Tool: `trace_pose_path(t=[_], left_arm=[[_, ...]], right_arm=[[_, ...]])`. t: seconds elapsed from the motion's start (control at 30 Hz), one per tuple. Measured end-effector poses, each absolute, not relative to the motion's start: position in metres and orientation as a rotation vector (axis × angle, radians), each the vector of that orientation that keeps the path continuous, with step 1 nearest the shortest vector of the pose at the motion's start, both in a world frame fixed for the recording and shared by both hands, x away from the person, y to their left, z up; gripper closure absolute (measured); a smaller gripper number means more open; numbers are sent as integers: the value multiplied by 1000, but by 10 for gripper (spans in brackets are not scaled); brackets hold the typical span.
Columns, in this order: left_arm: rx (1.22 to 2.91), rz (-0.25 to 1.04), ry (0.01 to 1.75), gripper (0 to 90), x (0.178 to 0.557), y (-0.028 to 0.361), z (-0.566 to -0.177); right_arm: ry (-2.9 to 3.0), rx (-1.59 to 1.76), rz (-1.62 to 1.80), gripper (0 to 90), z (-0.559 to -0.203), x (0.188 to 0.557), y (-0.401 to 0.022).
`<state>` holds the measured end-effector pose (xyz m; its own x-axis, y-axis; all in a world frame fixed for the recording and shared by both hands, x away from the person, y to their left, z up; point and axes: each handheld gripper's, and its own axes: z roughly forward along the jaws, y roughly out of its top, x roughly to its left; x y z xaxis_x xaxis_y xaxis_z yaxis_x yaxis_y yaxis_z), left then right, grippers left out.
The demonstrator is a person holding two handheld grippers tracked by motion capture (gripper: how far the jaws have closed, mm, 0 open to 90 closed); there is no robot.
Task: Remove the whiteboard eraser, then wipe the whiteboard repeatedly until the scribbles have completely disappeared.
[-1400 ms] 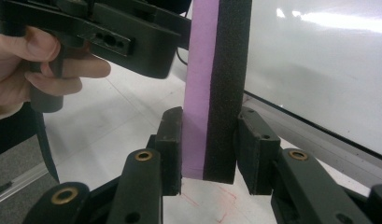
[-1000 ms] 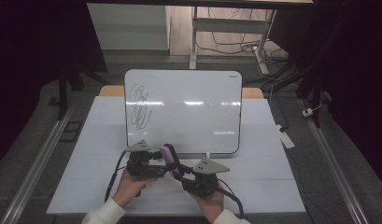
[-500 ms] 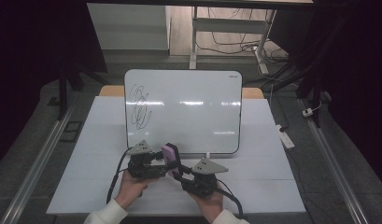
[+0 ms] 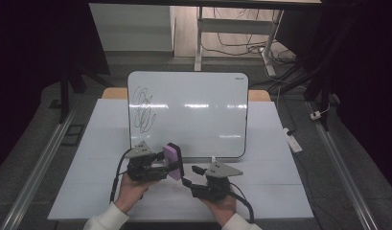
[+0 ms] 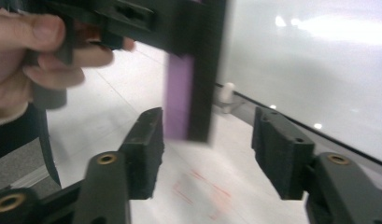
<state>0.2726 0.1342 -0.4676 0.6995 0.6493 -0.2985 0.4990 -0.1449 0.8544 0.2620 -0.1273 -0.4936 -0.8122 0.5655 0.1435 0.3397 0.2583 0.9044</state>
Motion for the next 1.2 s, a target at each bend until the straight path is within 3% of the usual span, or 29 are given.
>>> trace_pose_path(t=[0.63,1.2], left_arm=[[1807,288,936,396,270,164,-453],[1778,387,1047,396,279,193,-445]], right_arm=[[2183,971,1360,372,-487,277,-257],[2193,1038,1311,370,-498,289,-271]])
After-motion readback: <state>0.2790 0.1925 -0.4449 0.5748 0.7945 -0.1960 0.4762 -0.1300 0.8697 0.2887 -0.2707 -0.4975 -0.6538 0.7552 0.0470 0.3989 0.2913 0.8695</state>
